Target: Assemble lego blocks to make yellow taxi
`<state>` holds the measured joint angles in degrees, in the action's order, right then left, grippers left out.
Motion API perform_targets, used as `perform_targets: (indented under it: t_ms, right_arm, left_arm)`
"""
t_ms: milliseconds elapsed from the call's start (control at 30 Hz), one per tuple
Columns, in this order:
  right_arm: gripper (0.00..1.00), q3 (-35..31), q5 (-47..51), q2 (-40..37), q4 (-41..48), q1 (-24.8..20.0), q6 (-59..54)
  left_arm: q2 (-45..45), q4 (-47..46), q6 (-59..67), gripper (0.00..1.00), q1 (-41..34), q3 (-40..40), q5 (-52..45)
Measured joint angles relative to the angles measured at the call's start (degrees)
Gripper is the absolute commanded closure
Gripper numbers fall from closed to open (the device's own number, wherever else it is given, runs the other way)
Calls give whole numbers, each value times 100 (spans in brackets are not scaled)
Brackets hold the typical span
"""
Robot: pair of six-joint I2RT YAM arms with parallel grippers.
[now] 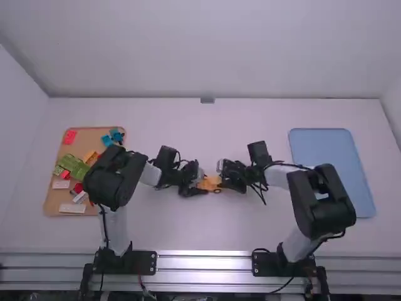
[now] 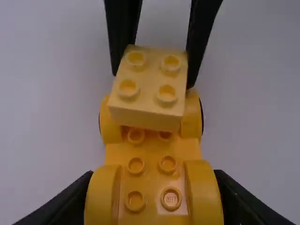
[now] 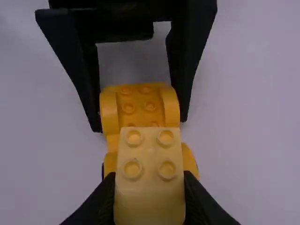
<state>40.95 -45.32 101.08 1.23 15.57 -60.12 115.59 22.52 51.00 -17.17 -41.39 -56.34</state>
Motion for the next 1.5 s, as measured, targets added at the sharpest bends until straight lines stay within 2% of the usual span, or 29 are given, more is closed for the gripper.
perform_targets:
  t_ms: [100,233,367,500,667,900,1233,1500]
  right_arm:
    - [92,0,-149,48,-197,-85,-61]
    - [92,0,-236,208,-341,-79,-87]
    - [92,2,-275,295,-328,-2,-46]
    - [93,92,-223,297,55,-4,-50]
    - [94,341,-136,302,459,-153,-236]
    - [93,496,-205,299,542,-361,-470]
    - [93,496,170,299,660,-33,-527]
    - [91,496,247,299,632,-66,-546]
  left_arm:
    - [0,-992,374,53,-9,-498,160]
    - [0,-1462,625,53,-63,-800,444]
    - [-9,-1427,772,54,-208,-896,767]
    - [-44,-1132,787,55,-358,-820,1025]
    - [-107,-981,673,57,-378,-686,1102]
    - [-157,-975,671,57,-374,-608,1119]
    - [-177,-1014,675,57,-372,-586,1117]
    - [-199,-1113,717,57,-374,-588,1117]
